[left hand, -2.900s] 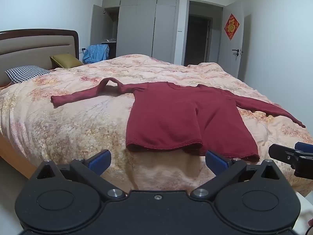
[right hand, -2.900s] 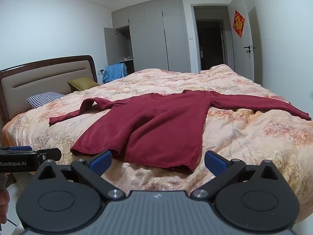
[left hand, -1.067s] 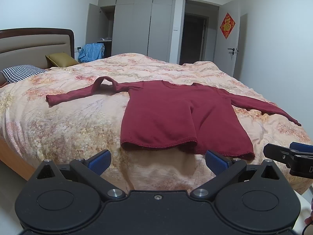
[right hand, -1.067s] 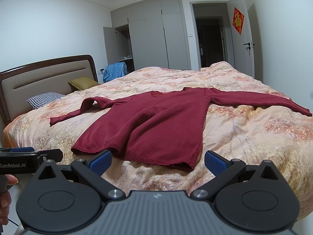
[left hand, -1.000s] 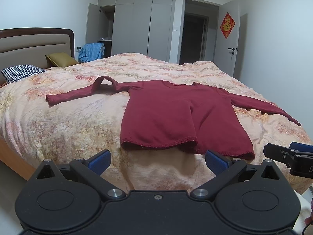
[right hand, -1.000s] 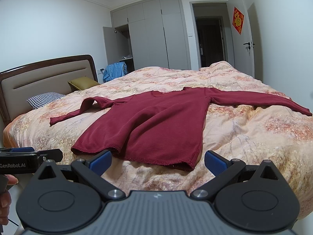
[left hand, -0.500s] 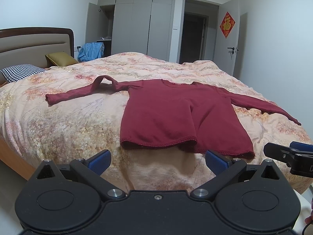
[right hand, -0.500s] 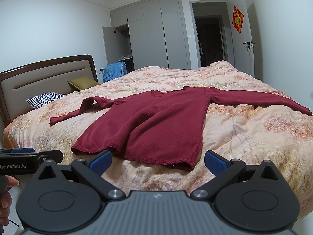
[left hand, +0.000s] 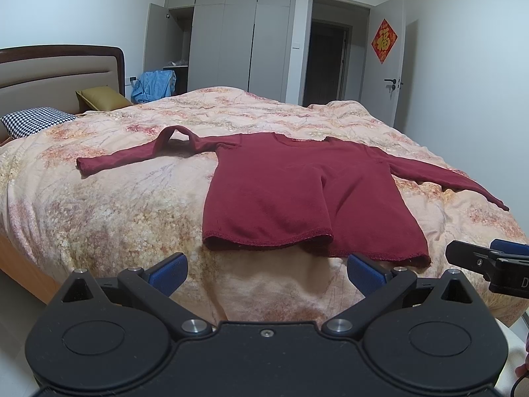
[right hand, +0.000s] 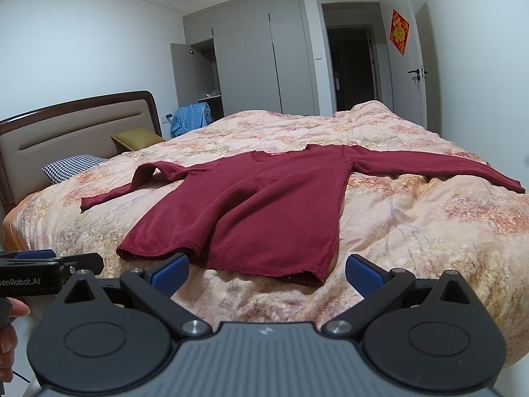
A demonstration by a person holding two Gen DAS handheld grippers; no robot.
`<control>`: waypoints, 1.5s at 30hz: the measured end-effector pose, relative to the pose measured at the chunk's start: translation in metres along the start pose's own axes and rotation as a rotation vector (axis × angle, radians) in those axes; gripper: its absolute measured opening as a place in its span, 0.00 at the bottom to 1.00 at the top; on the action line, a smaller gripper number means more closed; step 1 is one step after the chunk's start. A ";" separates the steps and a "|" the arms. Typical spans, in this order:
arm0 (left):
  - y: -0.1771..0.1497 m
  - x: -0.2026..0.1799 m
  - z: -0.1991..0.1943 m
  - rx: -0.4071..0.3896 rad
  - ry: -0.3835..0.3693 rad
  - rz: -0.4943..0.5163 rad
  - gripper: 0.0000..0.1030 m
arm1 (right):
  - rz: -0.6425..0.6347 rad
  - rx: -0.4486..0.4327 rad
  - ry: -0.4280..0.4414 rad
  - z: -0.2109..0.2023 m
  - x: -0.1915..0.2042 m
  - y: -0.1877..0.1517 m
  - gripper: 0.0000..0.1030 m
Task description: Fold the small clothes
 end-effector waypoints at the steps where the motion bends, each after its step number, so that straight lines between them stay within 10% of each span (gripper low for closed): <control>1: -0.001 0.000 0.001 0.004 0.001 -0.001 0.99 | 0.001 0.001 -0.001 0.000 0.000 0.000 1.00; 13: 0.003 0.022 0.032 0.133 0.074 -0.022 0.99 | -0.016 0.158 0.006 0.034 -0.003 0.007 1.00; 31: 0.121 0.054 0.126 0.121 0.294 0.017 0.99 | 0.151 0.194 -0.181 0.140 -0.117 0.054 1.00; 45: 0.150 -0.033 0.269 0.157 0.078 0.147 0.99 | 0.462 -0.020 -0.354 0.190 -0.270 0.088 1.00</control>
Point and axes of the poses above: each gripper's, at about its wrist camera, not at the fingertips, and z roughly the way its jaws point, x to its left, y to its top, the point moved 5 cm from there along z, roughly the way its jaws point, and after that the axes turned 5 degrees about -y, right-handed, at the moved point
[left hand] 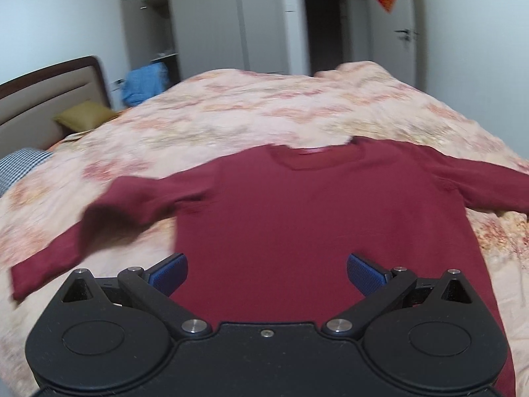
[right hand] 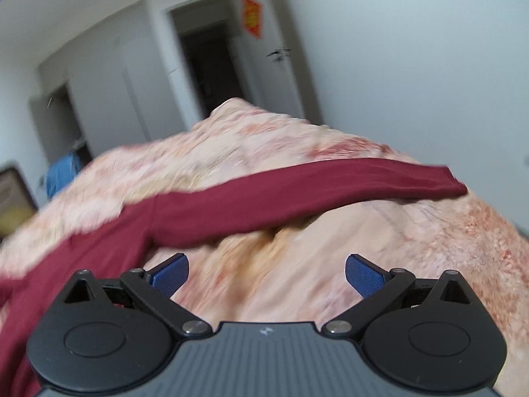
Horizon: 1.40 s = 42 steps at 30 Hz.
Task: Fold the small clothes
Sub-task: 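Grasp the sweater sleeve cuff with the right gripper and lift it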
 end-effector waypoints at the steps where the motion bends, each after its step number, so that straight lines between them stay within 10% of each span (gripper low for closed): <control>1: 0.002 -0.006 0.009 -0.001 -0.012 0.010 0.99 | 0.040 -0.011 0.000 0.006 -0.009 0.007 1.00; 9: 0.001 -0.034 0.062 0.048 -0.090 0.037 0.99 | 0.237 0.027 -0.207 0.057 -0.078 0.040 1.00; 17: -0.004 -0.034 0.071 0.083 -0.100 0.054 0.99 | 0.551 -0.042 -0.205 0.091 -0.131 0.053 0.98; 24: 0.009 -0.019 0.069 0.083 -0.052 0.046 0.99 | 0.597 -0.078 -0.366 0.113 -0.142 0.055 0.49; 29: 0.023 -0.003 0.066 0.061 -0.029 0.022 0.99 | 0.526 -0.101 -0.408 0.117 -0.131 0.057 0.07; 36: 0.034 0.021 0.058 0.036 0.002 -0.016 0.99 | 0.208 -0.261 -0.291 0.099 -0.043 0.105 0.06; 42: 0.034 0.046 0.049 0.026 0.049 -0.064 0.99 | -0.108 -0.293 -0.025 0.109 0.097 0.118 0.06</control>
Point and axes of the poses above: each gripper's, at about its wrist camera, not at the fingertips, and z roughly the way its jaws point, x to its left, y to its top, the point moved 5 cm from there along z, roughly the way its jaws point, and after that the axes turned 5 degrees about -y, right-handed, at the moved point
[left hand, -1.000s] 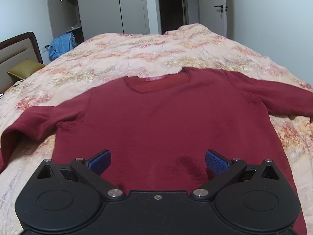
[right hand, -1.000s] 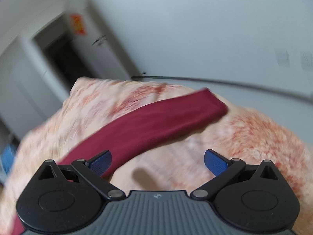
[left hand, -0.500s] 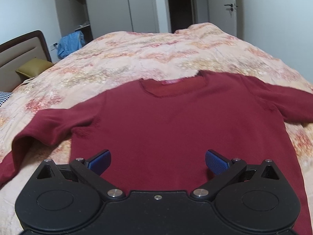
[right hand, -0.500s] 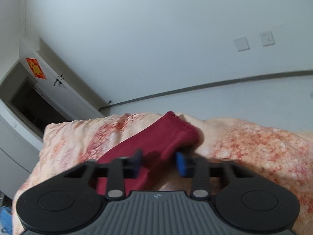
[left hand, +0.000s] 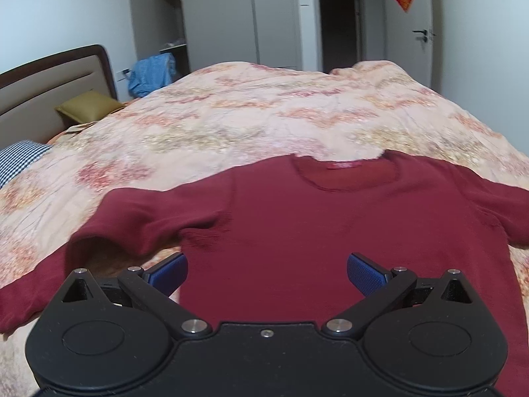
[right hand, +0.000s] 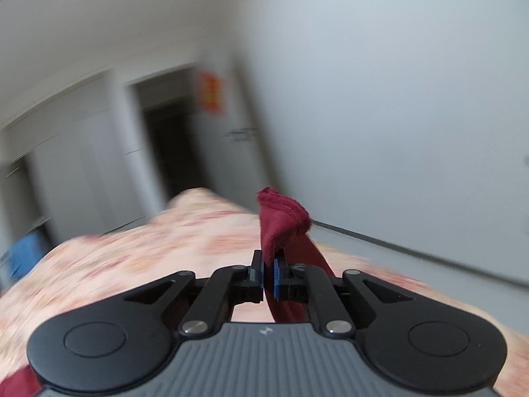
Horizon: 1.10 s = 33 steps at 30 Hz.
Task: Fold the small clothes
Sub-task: 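Grasp the sweater sleeve cuff with the right gripper and lift it, then carry the sleeve across the sweater body and release it with the right gripper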
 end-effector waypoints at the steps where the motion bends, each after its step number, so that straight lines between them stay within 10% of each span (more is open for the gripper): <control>1: 0.000 0.006 -0.002 -0.003 0.009 -0.011 0.99 | -0.041 -0.002 0.056 0.000 0.026 -0.001 0.06; 11: 0.005 0.062 -0.013 -0.032 0.083 -0.114 0.99 | -0.395 0.105 0.465 -0.025 0.246 -0.096 0.06; 21: 0.010 0.087 0.001 -0.073 0.053 -0.187 0.99 | -0.662 0.337 0.576 -0.051 0.312 -0.197 0.08; 25: 0.017 0.082 0.013 -0.097 -0.014 -0.217 0.99 | -0.648 0.381 0.635 -0.067 0.298 -0.199 0.67; 33: 0.020 0.026 0.059 -0.060 -0.131 -0.148 0.99 | -0.569 0.274 0.538 -0.096 0.194 -0.146 0.96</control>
Point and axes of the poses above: each gripper's, at about its wrist camera, not at the fingertips, and z roughly the way its jaws point, x to its left, y to its top, the point moved 5 cm from there along z, roughly the way its jaws point, and after that the axes turned 5 degrees about -y, right-handed, at the moved point
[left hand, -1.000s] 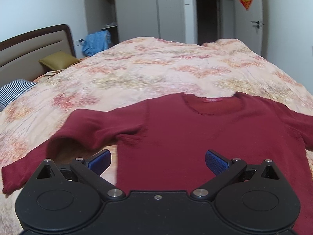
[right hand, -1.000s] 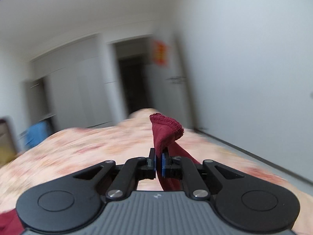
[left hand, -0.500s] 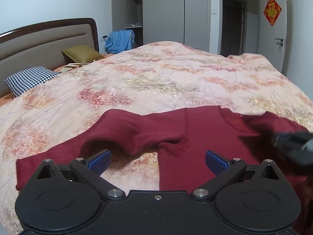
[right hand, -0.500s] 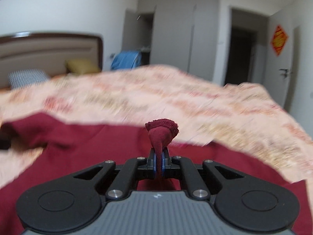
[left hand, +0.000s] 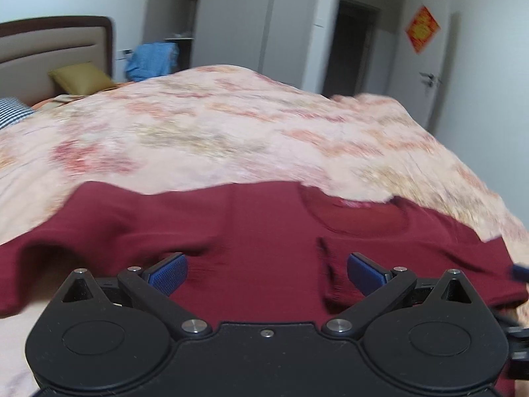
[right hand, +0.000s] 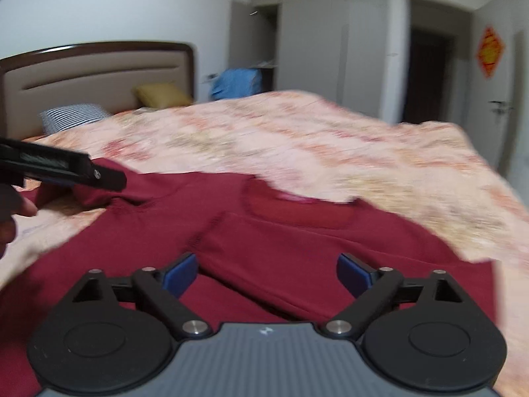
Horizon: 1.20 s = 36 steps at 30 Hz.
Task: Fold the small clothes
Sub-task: 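Carry the sleeve across the sweater body and release it with the right gripper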
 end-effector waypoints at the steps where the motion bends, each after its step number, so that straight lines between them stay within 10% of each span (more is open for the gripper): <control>1: -0.002 -0.007 0.008 0.011 0.004 0.016 0.99 | 0.008 -0.008 -0.051 -0.009 -0.013 -0.006 0.99; 9: -0.022 -0.031 0.065 0.102 0.067 0.044 0.99 | 0.052 0.123 -0.456 -0.019 -0.106 -0.077 1.00; 19: -0.042 -0.030 0.075 0.111 0.102 0.071 1.00 | 0.182 0.066 -0.530 0.012 -0.139 -0.073 1.00; 22: -0.044 -0.030 0.076 0.110 0.101 0.072 1.00 | 0.194 0.095 -0.677 0.012 -0.150 -0.081 1.00; 36: -0.040 -0.008 0.035 0.160 0.101 0.060 1.00 | 0.221 0.139 -0.551 -0.025 -0.135 -0.085 1.00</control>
Point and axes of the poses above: each gripper's, at about its wrist camera, not at the fingertips, and z roughly the way its jaws point, x to its left, y to its top, the point moved 5 cm from there along z, roughly the way its jaws point, and after that the axes turned 5 degrees about -y, right-handed, at the moved point
